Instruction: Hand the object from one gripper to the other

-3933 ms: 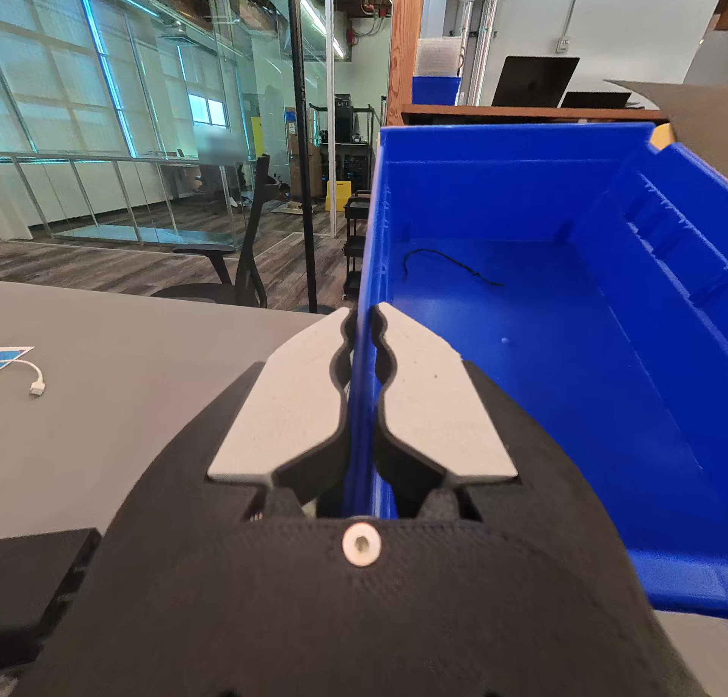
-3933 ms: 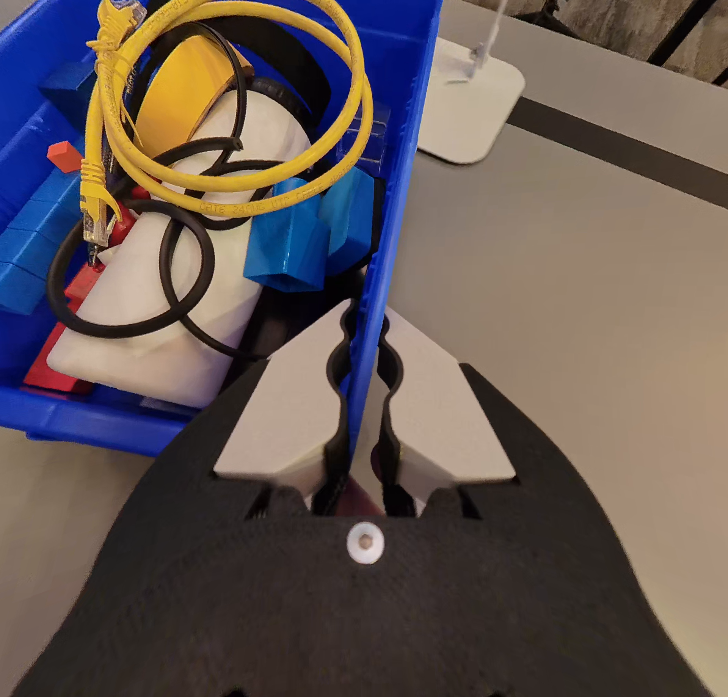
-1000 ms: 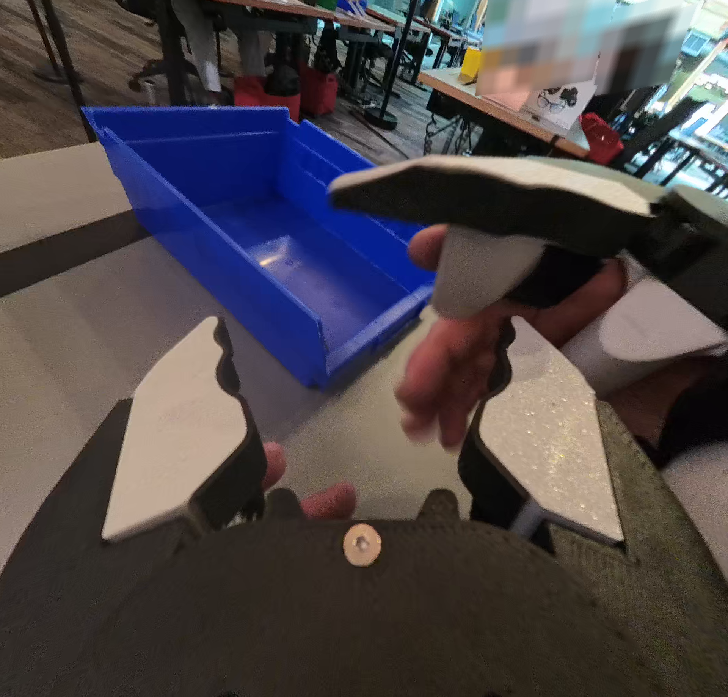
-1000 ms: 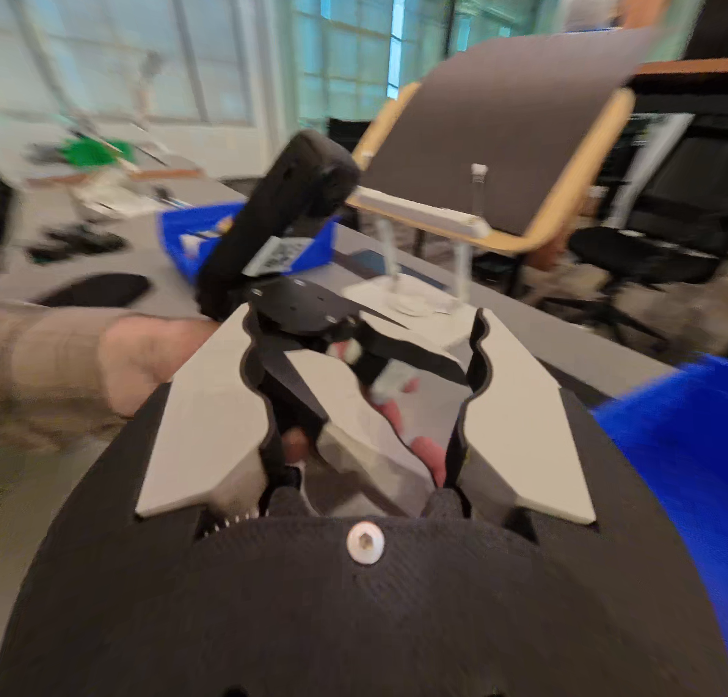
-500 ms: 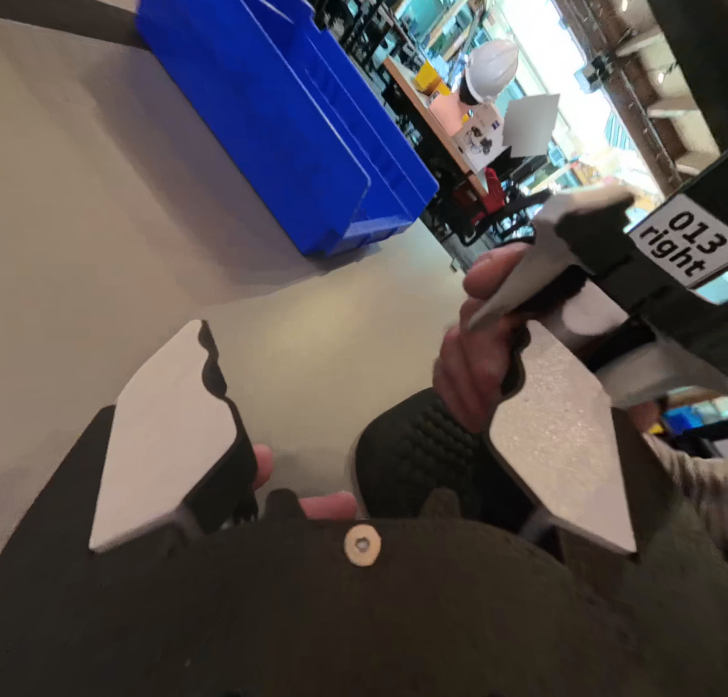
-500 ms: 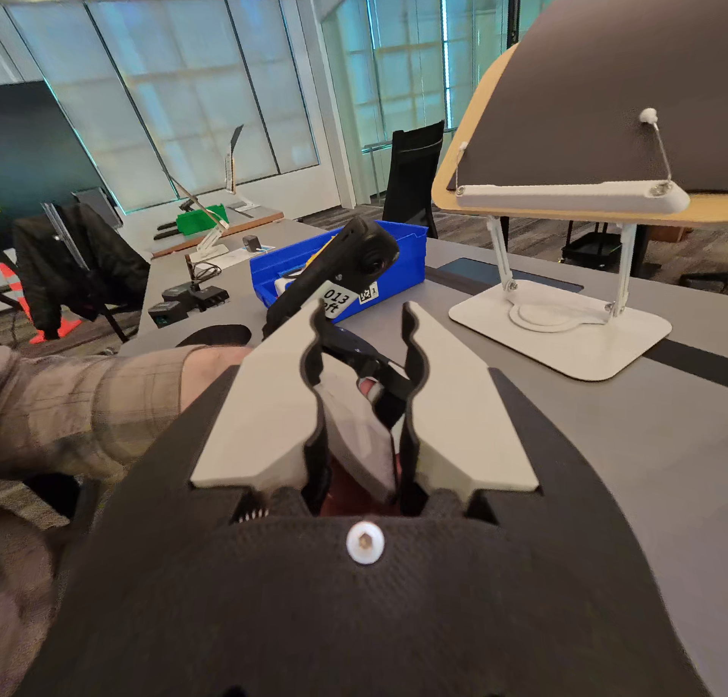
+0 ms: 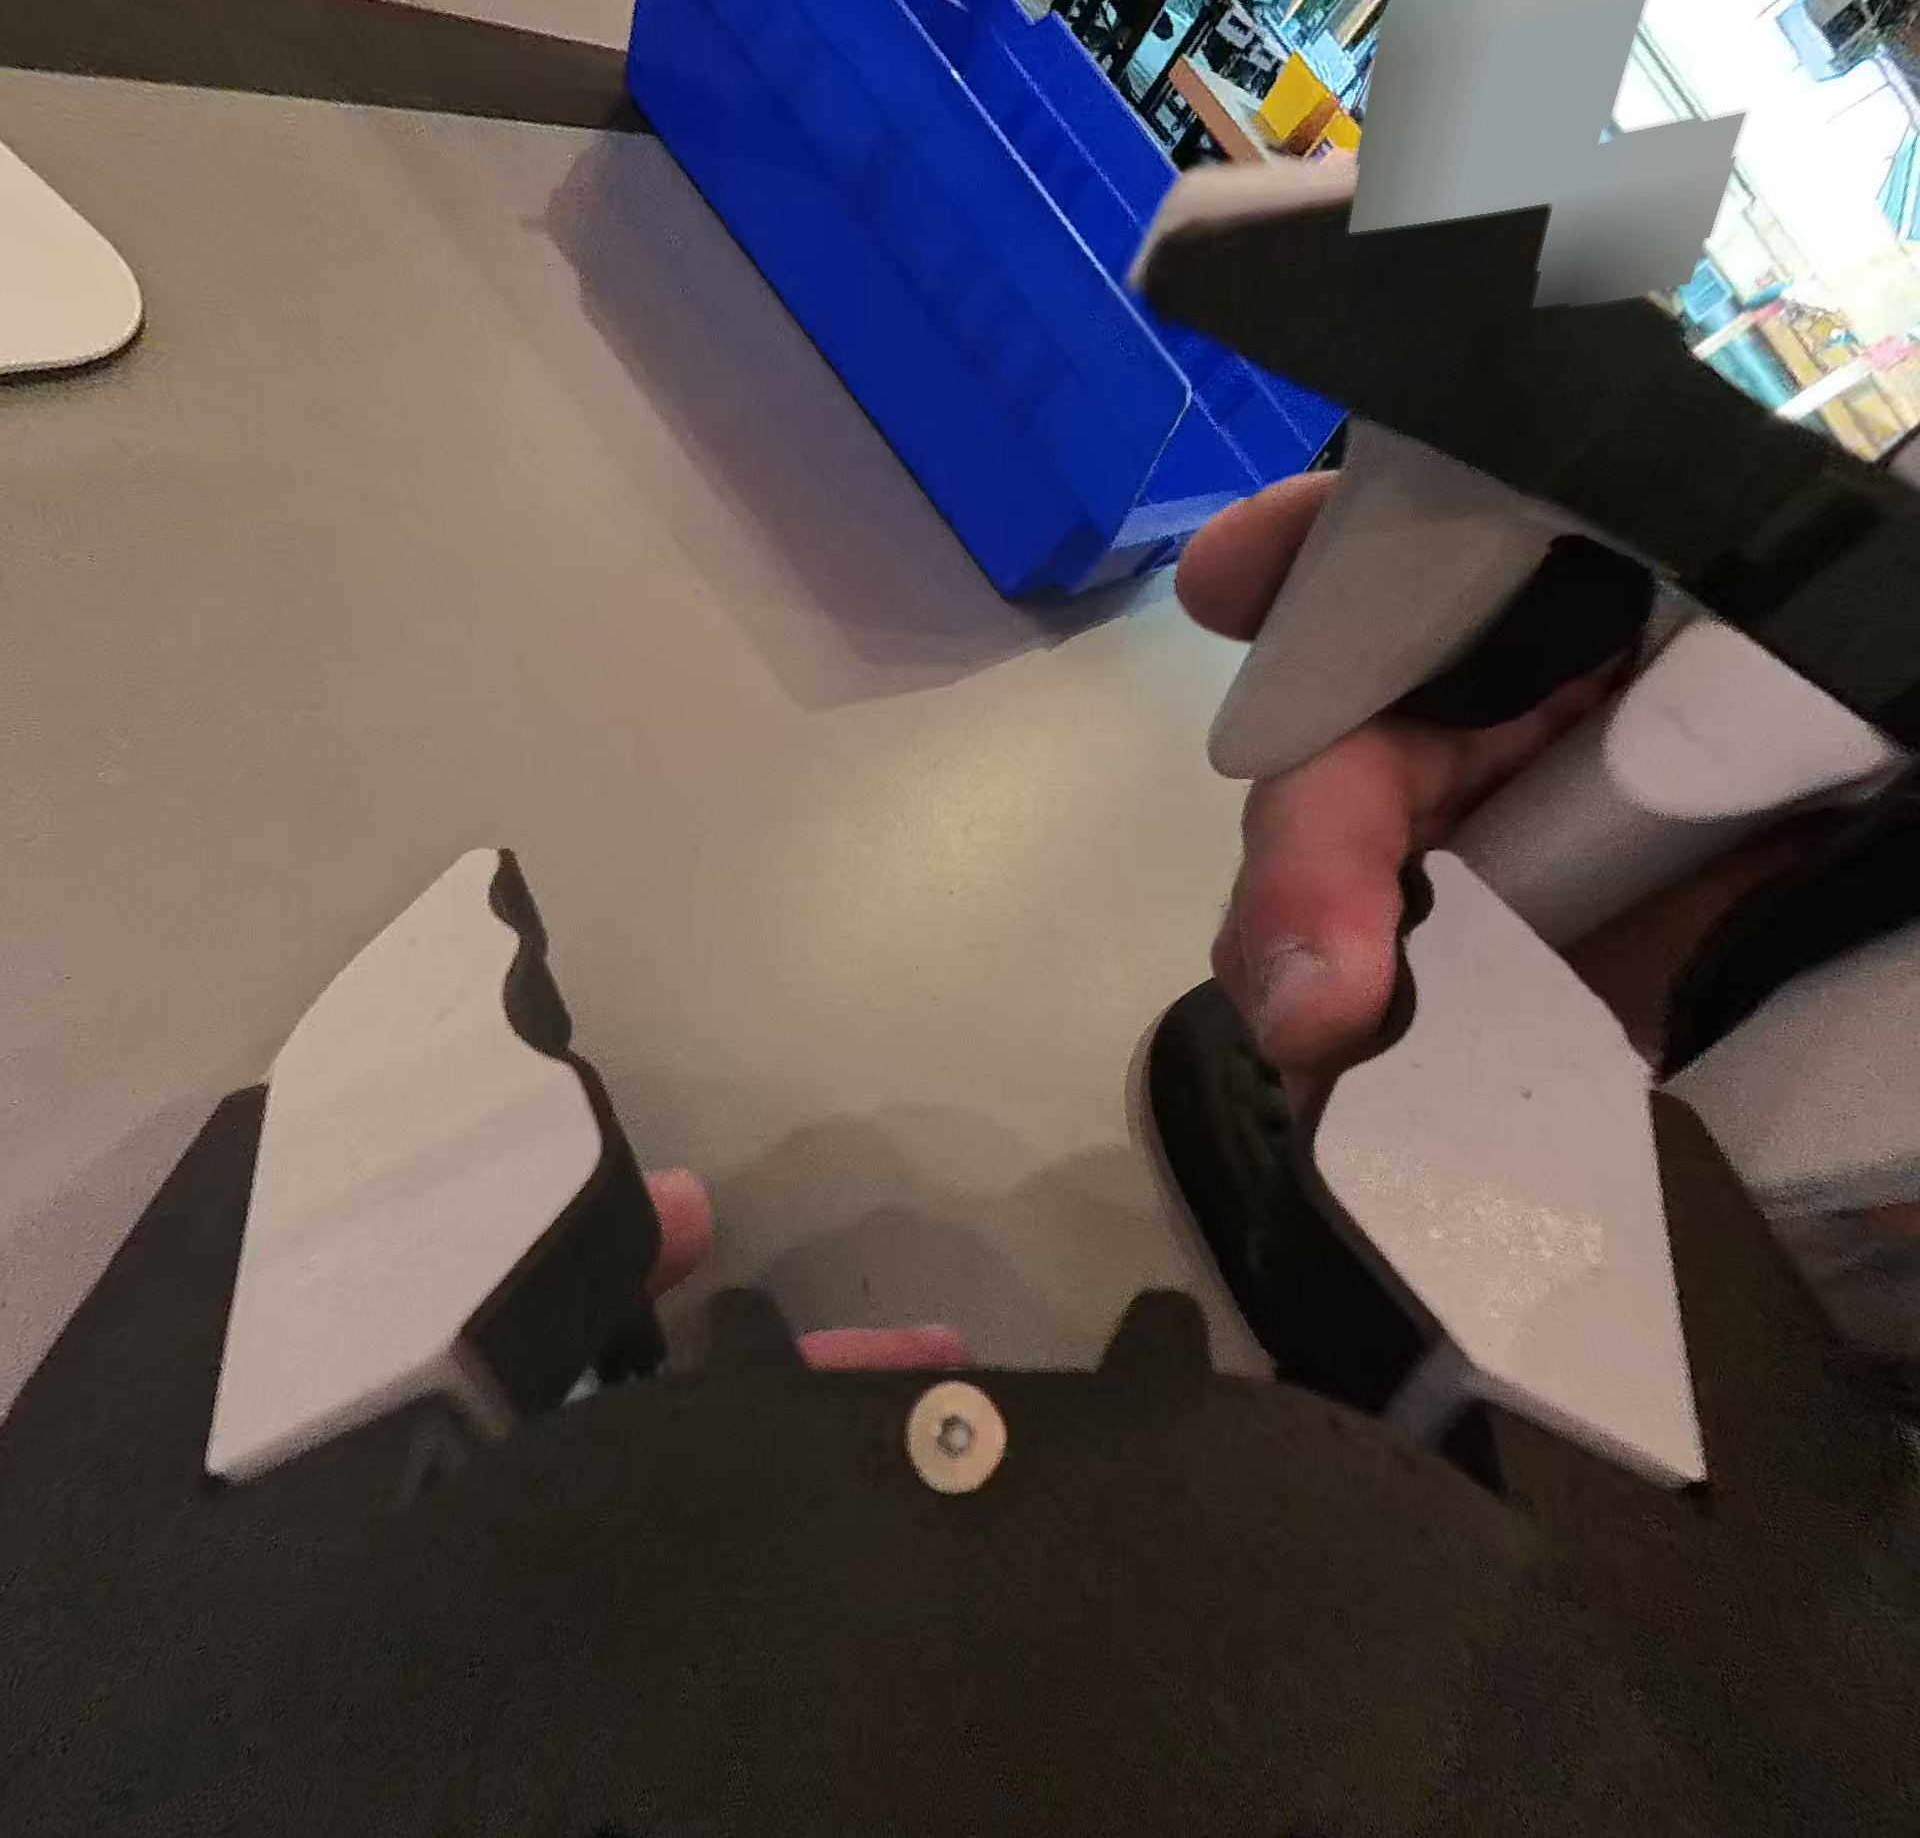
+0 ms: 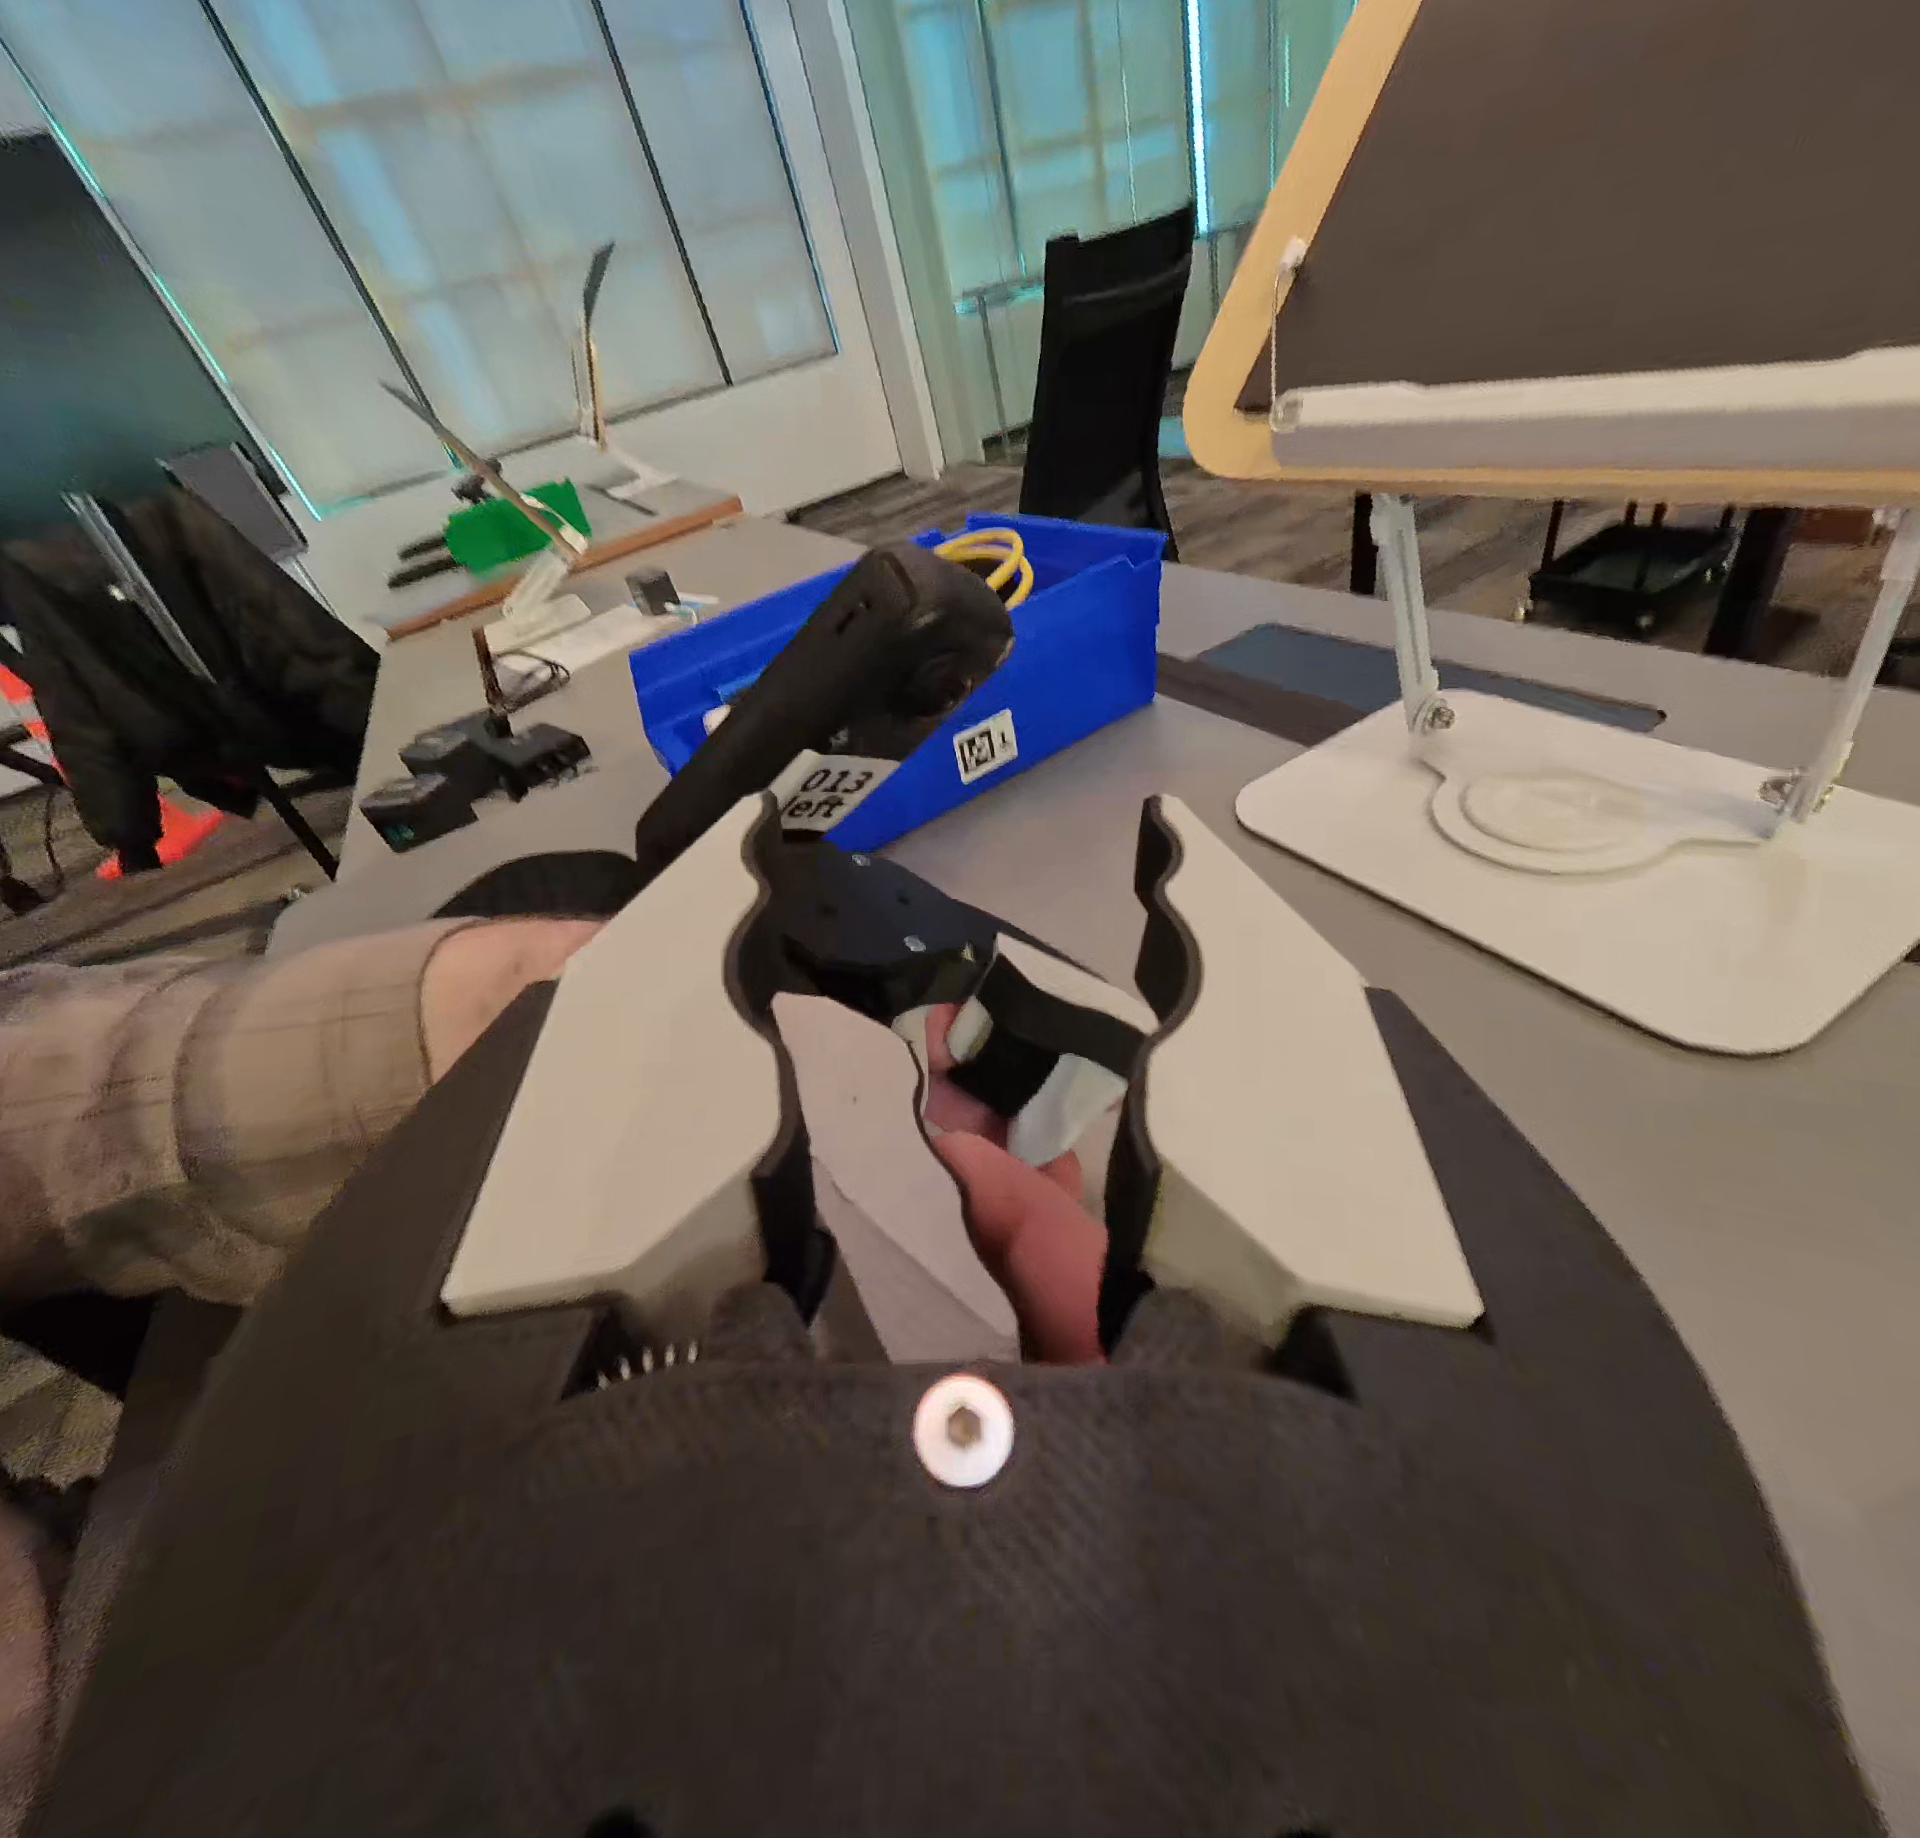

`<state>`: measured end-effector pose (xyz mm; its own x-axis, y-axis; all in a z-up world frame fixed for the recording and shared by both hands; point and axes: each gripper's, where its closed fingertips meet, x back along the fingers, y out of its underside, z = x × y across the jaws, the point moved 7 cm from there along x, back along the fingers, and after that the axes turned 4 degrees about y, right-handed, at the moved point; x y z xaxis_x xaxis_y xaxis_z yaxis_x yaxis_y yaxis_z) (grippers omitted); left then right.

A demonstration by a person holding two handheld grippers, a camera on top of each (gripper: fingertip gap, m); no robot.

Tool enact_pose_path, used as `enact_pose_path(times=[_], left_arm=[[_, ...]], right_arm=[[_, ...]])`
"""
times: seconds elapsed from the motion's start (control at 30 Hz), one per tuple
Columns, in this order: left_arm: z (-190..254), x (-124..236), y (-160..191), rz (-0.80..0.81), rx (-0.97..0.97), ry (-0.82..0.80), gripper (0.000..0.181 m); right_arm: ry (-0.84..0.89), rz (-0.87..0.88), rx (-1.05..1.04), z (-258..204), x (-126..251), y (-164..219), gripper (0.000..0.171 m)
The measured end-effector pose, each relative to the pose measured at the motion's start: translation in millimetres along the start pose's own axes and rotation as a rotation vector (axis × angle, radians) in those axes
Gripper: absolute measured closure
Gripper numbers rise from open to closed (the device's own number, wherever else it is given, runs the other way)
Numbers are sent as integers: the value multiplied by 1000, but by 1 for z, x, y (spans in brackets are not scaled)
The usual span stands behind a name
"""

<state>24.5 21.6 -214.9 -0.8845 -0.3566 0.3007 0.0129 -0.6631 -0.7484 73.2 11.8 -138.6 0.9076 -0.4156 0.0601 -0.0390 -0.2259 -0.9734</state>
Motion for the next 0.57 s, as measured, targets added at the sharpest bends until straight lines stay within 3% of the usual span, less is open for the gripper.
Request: enact_pose_path(times=[0.2,0.57], left_arm=[[-9,-3,6,6,114,10,35],[-2,4,16,-129,151,-188,34]], right_arm=[[33,28,-4,5,-4,4,112],[-12,94,-79,4,5,11,115]])
